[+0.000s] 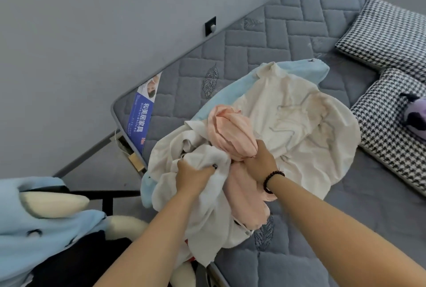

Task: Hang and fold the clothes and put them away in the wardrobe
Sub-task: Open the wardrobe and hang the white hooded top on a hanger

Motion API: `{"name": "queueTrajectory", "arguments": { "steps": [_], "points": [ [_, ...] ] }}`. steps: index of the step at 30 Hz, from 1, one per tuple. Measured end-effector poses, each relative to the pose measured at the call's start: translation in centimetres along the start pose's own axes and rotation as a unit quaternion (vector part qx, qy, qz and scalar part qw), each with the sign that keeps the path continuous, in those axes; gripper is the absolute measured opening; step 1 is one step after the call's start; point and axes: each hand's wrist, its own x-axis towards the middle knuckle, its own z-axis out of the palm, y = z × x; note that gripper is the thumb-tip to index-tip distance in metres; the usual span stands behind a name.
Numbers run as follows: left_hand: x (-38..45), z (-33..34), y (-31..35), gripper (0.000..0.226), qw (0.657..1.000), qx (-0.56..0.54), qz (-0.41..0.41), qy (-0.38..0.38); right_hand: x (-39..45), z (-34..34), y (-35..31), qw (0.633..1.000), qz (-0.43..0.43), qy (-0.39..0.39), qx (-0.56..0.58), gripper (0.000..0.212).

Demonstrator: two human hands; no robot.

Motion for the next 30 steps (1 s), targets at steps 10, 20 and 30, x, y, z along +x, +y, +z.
{"name": "queueTrajectory", "arguments": {
  "steps": [10, 20, 30],
  "points": [
    [-5.6, -2.2, 5.2, 0.035, 0.996, -0.057, 0.017, 0.071, -8.2, -17.9, -4.4, 0.962, -0.113, 0.244, 0.054, 0.026],
    [-10.3, -2.6, 7.4, 0.063, 0.984, -0.167, 0.020, 0.059, -10.4, -19.9, 0.5, 0.972, -0.015, 0.189, -0.142, 0.066],
    [-13.3, -6.6, 5.9, 0.045, 0.969, -0.243, 0.040, -0.020, -10.7, -12.1, -4.9, 0.991, -0.029, -0.028, -0.128, 0.064]
  ]
}}
